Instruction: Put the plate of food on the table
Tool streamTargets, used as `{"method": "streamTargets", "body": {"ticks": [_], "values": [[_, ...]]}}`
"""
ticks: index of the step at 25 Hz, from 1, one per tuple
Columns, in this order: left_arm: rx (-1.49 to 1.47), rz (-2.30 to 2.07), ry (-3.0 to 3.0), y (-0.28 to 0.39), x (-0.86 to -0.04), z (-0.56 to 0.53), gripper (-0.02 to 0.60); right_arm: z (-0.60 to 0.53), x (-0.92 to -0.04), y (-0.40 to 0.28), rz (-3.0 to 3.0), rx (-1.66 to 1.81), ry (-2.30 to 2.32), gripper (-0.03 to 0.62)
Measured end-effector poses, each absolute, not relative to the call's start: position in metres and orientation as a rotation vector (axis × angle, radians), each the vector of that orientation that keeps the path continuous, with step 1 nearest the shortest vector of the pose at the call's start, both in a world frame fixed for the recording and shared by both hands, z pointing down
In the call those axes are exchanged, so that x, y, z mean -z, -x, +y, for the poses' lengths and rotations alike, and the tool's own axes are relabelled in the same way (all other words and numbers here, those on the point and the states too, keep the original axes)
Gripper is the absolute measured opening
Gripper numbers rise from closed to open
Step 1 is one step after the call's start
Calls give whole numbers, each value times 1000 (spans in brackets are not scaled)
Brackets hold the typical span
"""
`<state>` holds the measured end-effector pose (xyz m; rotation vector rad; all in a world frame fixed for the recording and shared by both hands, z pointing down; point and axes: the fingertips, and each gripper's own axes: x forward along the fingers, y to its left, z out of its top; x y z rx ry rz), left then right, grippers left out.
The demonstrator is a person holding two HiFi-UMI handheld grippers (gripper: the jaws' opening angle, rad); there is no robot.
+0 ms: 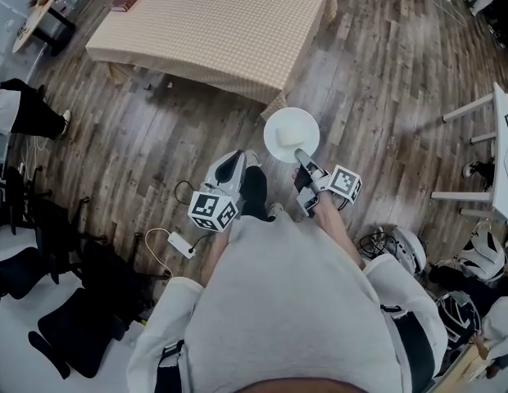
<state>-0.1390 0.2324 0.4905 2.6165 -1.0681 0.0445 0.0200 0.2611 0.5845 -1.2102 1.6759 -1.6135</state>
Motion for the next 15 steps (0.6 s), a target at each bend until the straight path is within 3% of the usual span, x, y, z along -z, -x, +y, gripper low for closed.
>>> {"method": "streamTargets", "body": {"ticks": [15], "values": [[-54, -1023, -2606, 117, -502, 162, 8, 204, -601, -40, 1619, 1659, 1264, 17]]}}
